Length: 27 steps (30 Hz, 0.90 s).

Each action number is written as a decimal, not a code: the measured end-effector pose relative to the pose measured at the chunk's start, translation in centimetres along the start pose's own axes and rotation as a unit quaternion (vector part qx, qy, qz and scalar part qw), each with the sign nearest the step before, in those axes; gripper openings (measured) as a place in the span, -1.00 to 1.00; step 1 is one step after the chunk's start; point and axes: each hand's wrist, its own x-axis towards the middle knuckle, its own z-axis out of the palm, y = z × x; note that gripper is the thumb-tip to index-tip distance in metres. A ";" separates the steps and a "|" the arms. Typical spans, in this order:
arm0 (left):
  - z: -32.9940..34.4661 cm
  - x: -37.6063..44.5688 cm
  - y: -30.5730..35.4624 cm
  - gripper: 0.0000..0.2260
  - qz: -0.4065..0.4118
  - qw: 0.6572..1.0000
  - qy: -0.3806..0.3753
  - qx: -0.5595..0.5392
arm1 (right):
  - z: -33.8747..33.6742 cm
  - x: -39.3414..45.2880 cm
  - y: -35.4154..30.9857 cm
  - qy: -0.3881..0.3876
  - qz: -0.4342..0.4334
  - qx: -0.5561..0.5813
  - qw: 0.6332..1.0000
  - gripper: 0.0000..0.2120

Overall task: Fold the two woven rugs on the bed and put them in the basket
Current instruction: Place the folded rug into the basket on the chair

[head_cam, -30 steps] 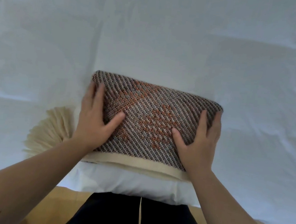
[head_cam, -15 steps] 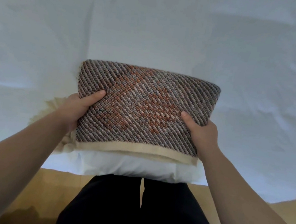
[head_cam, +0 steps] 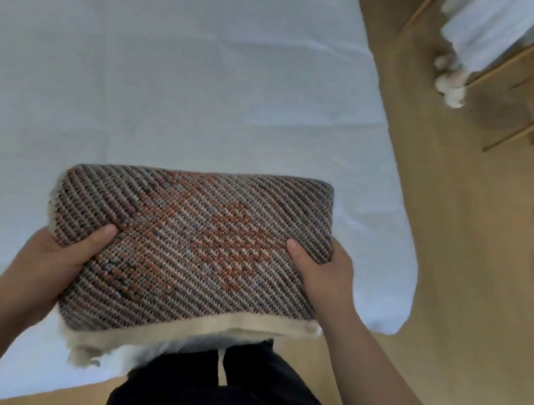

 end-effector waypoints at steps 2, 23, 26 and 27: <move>1.3 -1.6 2.6 -0.11 0.018 0.999 -0.025 0.010 | -2.7 -1.3 -1.5 0.017 -0.004 0.016 1.000 -0.67; 56.9 -28.9 0.2 -0.46 0.158 0.865 -0.411 0.243 | -50.9 -26.3 23.5 0.455 0.068 0.287 0.840 -0.70; 64.6 -34.1 -1.9 -0.61 0.148 0.828 -0.467 0.274 | -55.3 -30.1 27.7 0.506 0.087 0.326 0.794 -0.66; 67.2 -35.7 -2.5 -0.61 0.146 0.814 -0.486 0.284 | -56.6 -31.1 29.0 0.516 0.092 0.343 0.779 -0.65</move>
